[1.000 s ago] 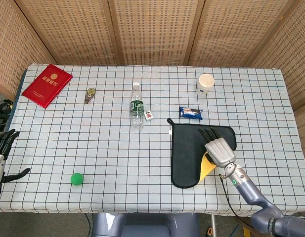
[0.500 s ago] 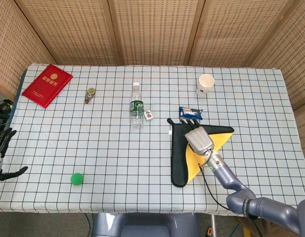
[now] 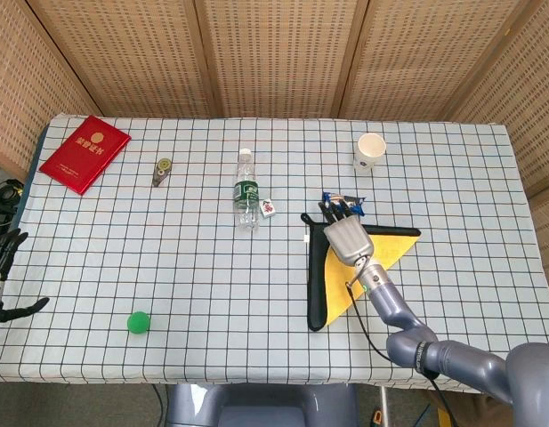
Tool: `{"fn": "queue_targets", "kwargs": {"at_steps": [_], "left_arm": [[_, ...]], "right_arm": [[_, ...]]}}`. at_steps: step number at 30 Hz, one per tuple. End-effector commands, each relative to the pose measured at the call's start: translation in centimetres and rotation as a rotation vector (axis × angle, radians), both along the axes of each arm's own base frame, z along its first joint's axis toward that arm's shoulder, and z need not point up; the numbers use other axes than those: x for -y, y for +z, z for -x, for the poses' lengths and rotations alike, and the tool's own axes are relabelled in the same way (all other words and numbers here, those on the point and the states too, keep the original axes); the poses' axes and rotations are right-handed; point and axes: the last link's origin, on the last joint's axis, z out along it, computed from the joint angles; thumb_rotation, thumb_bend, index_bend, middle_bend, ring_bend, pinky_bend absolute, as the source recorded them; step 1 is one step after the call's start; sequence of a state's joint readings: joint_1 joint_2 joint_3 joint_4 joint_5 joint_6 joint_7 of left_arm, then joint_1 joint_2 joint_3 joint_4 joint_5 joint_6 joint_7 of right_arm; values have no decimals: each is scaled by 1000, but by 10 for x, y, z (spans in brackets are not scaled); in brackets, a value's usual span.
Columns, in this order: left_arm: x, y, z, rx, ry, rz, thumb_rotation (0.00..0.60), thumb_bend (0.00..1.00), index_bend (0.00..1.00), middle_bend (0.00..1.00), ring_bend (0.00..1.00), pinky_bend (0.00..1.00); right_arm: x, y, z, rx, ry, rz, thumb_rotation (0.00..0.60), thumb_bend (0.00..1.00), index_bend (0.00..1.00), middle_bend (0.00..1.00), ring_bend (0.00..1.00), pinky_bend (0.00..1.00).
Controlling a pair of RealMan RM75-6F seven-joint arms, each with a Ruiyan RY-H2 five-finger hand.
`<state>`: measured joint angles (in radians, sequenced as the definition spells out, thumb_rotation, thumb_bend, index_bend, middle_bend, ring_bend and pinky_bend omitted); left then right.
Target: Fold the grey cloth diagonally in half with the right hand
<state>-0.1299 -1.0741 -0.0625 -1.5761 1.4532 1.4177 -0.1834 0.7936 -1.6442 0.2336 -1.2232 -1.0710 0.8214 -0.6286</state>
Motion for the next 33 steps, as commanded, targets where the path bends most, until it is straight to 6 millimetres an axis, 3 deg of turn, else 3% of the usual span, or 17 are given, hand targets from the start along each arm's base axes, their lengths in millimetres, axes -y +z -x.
{"fn": "queue_targets", "kwargs": {"at_steps": [1, 31, 33], "left_arm": [[0, 0, 0, 1, 1, 0, 600, 0, 0, 0, 0, 0], [-3, 3, 2, 13, 12, -4, 600, 0, 0, 0, 0, 0], [-3, 4, 2, 13, 12, -5, 600, 0, 0, 0, 0, 0]], "right_arm": [[3, -3, -3, -7, -5, 11, 600, 658, 712, 53, 0, 0], [13, -20, -10, -38, -28, 32, 600, 628, 711, 64, 0, 0], [13, -21, -11, -37, -27, 32, 600, 620, 676, 62, 0, 0]]}}
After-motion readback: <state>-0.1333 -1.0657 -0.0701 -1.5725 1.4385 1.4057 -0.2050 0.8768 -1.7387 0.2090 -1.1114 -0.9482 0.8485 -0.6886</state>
